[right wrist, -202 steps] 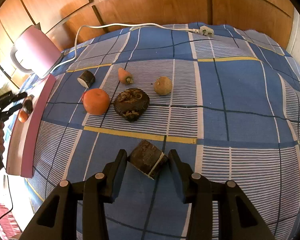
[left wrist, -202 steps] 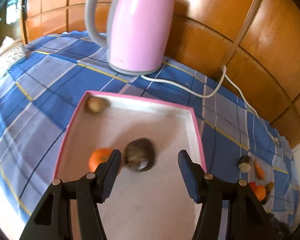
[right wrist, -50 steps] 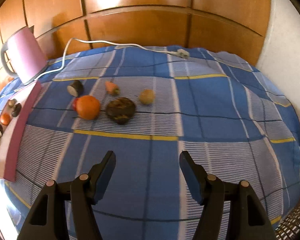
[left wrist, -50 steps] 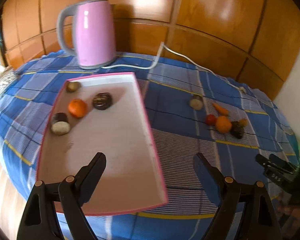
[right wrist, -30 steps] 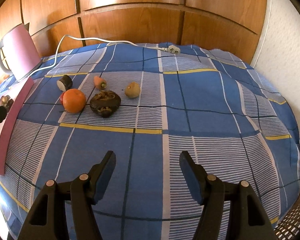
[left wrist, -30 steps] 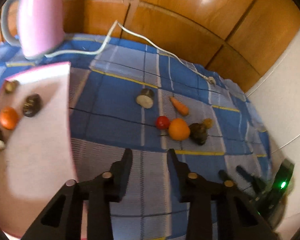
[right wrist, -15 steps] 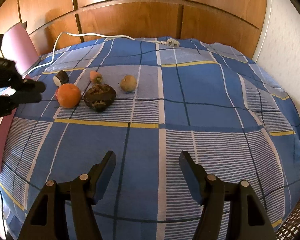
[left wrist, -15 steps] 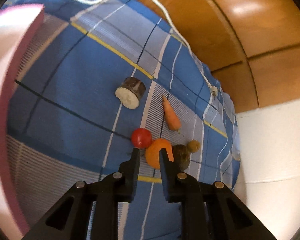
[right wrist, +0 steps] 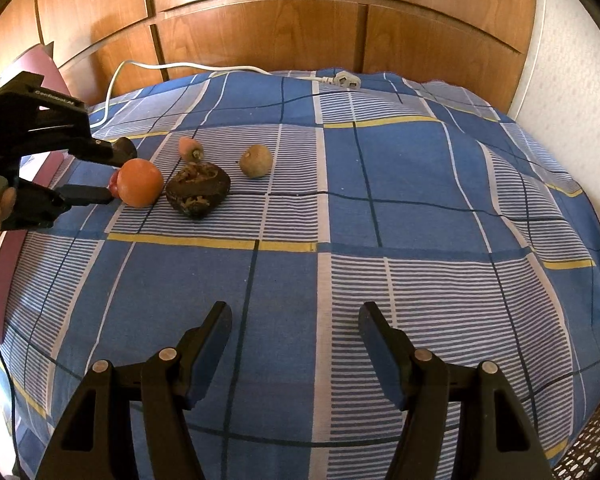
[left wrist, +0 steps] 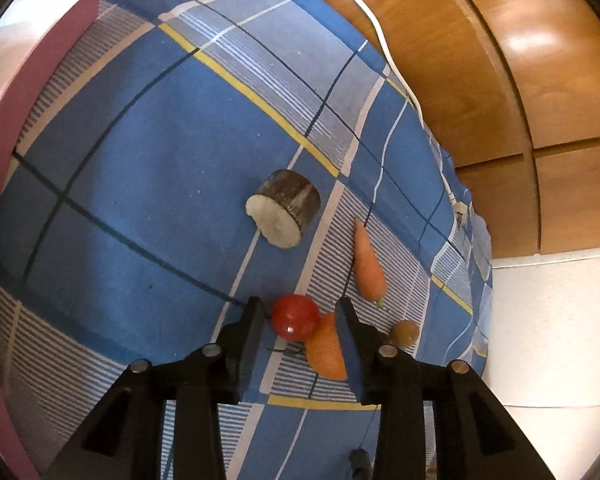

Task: Organize fruits
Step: 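Carry the red tomato into the tray with the left gripper and release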

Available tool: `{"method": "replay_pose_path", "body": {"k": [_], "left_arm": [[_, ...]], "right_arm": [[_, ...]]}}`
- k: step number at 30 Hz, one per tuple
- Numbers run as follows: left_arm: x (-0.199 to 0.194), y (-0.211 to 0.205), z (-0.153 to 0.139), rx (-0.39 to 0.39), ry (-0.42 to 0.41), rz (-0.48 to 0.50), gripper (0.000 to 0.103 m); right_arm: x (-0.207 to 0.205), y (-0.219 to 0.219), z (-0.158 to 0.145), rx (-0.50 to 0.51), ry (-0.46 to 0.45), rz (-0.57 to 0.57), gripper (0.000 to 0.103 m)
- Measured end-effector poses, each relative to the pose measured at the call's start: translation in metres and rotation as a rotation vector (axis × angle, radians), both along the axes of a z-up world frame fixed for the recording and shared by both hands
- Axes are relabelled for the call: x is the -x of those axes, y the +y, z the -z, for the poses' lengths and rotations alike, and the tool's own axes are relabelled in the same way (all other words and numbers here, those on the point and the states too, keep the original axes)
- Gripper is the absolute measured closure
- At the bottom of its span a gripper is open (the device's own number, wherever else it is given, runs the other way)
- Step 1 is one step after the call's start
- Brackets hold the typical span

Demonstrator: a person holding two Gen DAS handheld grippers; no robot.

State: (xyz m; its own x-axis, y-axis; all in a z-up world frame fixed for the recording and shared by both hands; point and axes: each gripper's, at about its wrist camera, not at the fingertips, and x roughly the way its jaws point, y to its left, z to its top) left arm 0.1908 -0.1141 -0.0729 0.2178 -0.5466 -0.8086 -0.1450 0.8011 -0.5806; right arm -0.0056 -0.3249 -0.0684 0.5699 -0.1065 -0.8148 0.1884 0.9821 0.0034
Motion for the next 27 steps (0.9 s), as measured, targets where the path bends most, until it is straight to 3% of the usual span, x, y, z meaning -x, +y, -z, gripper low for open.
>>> {"method": "replay_pose_path", "body": {"k": [1,5,10,13,16,18,22,27], "left_arm": [[-0.001,-0.001,0.000,-0.014,-0.007,0.006,0.079],[0.001,0.005,0.000,-0.022,-0.036,0.044,0.079],[0.019,0.016,-0.013,-0.093,-0.119,0.141,0.079],[0.045,0.015,-0.025,-0.181,-0.220,0.260,0.079],[0.084,0.005,-0.031,-0.334,-0.358,0.400,0.079],[0.100,-0.001,-0.026,-0.390,-0.400,0.448,0.079],[0.119,-0.007,-0.018,-0.465,-0.521,0.453,0.079],[0.116,0.006,-0.012,-0.427,-0.528,0.394,0.078]], "right_arm": [[0.000,0.000,0.000,0.001,0.000,-0.001,0.036],[0.000,0.000,0.001,0.001,-0.002,-0.002,0.036],[0.001,0.000,0.001,-0.005,-0.002,0.002,0.036],[0.001,0.001,0.001,-0.004,-0.003,0.003,0.036],[0.001,0.001,0.001,-0.005,-0.004,0.005,0.036],[0.001,0.000,0.001,-0.005,-0.003,0.006,0.036],[0.002,0.000,0.001,-0.011,-0.004,0.012,0.036],[0.005,0.000,-0.001,-0.021,-0.003,0.014,0.036]]}}
